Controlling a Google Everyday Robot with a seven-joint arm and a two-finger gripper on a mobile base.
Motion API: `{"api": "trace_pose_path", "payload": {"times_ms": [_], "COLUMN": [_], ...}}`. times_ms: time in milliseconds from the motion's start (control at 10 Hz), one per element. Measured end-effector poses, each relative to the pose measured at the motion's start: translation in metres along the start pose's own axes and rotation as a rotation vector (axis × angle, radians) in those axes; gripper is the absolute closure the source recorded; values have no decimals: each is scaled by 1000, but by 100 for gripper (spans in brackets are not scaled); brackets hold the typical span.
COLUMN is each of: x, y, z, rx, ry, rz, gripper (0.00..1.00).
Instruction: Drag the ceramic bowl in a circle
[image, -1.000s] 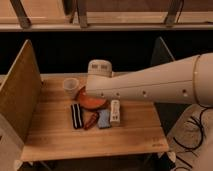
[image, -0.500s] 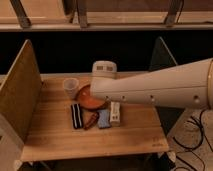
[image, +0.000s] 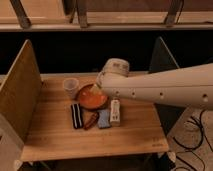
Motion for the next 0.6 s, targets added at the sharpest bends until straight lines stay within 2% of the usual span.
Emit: {"api": "trace_pose_path", "payload": {"times_ms": [100, 200, 400, 500, 600], "x": [-11, -18, -24, -26, -25], "y": [-14, -27, -45, -52, -54], "z": [6, 8, 8, 7, 8], "rx": [-24, -30, -27, -24, -22], "ry": [-99, -171, -255, -283, -289], "rz": [-4, -7, -13, -15, -15], "gripper": [20, 20, 20, 20, 20]}}
